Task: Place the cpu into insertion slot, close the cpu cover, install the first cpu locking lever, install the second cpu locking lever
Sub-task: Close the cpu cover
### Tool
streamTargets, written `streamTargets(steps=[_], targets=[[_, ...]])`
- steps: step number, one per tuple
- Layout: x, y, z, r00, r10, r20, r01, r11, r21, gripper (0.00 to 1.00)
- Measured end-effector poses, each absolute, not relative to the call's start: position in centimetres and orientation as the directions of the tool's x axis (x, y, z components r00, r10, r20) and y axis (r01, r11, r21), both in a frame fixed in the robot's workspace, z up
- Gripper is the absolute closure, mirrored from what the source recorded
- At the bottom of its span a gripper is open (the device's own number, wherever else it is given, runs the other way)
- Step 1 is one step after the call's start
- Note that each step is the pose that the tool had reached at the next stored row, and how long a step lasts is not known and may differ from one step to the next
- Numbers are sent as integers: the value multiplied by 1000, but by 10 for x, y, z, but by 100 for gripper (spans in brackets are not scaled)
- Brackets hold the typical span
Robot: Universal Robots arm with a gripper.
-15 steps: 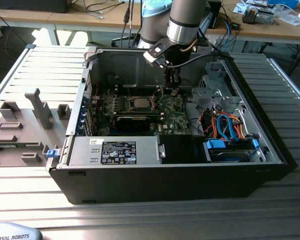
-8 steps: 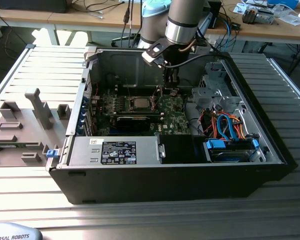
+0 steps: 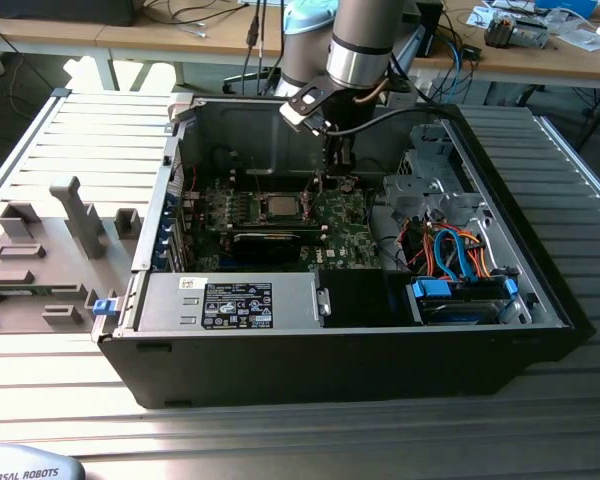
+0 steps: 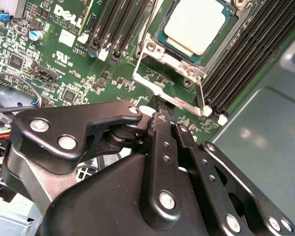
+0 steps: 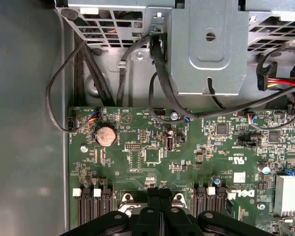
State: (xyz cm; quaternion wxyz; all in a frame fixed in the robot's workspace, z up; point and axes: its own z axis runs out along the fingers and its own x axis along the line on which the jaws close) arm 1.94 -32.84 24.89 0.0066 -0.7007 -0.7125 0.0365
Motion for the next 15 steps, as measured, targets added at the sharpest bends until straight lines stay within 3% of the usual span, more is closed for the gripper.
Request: streamTargets(steps=[15], targets=[[10,-328,249,-18,999,-42,998,15,-61,89]])
